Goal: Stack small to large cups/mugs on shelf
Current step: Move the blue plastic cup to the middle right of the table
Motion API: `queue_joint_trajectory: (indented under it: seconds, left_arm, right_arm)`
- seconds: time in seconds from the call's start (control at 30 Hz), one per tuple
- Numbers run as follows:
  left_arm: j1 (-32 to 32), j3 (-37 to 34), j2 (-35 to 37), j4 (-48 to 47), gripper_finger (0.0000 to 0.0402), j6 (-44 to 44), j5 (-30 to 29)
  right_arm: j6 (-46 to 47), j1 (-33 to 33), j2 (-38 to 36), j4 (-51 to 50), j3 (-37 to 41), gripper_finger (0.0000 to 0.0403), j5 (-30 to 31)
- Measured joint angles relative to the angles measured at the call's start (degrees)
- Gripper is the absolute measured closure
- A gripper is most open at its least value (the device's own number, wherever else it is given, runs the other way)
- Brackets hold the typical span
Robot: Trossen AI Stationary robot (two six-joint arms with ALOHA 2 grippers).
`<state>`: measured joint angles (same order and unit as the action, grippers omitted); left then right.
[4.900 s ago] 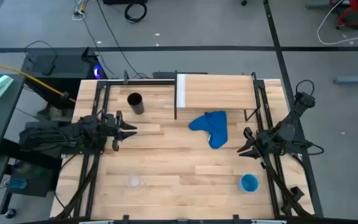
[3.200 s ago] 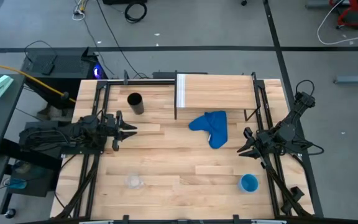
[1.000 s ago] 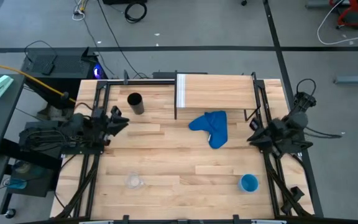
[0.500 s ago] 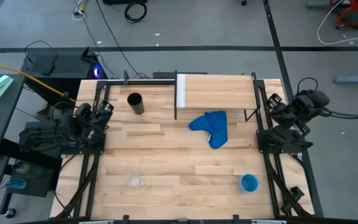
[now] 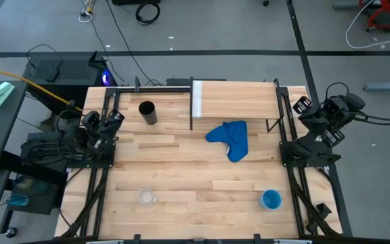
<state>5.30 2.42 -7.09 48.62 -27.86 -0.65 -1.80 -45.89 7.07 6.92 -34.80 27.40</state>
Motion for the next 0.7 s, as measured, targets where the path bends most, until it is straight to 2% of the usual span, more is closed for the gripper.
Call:
queue_joint_trajectory:
  seconds: [0.23, 0.37, 0.5, 0.7]
  left_arm:
    - [0.0, 0.0, 0.0, 0.02, 0.0294, 0.02, -4.78]
    - [0.0, 0.0, 0.0, 0.9, 0.0294, -0.02, -8.9]
    - [0.0, 0.0, 0.0, 3.29, 0.0294, 0.06, -12.72]
    - [0.0, 0.0, 0.0, 4.24, 0.0294, 4.0, -14.57]
  right_arm:
    - [-0.8, 0.0, 2.83, 0.04, -4.0, 0.033, 1.7]
    - [-0.9, 0.02, 4.82, -0.02, -5.99, 0.033, 4.84]
    - [-0.77, 0.0, 6.37, -0.99, -8.01, 0.033, 11.52]
    - [3.33, 0.01, 7.61, -9.96, -11.8, 0.033, 26.43]
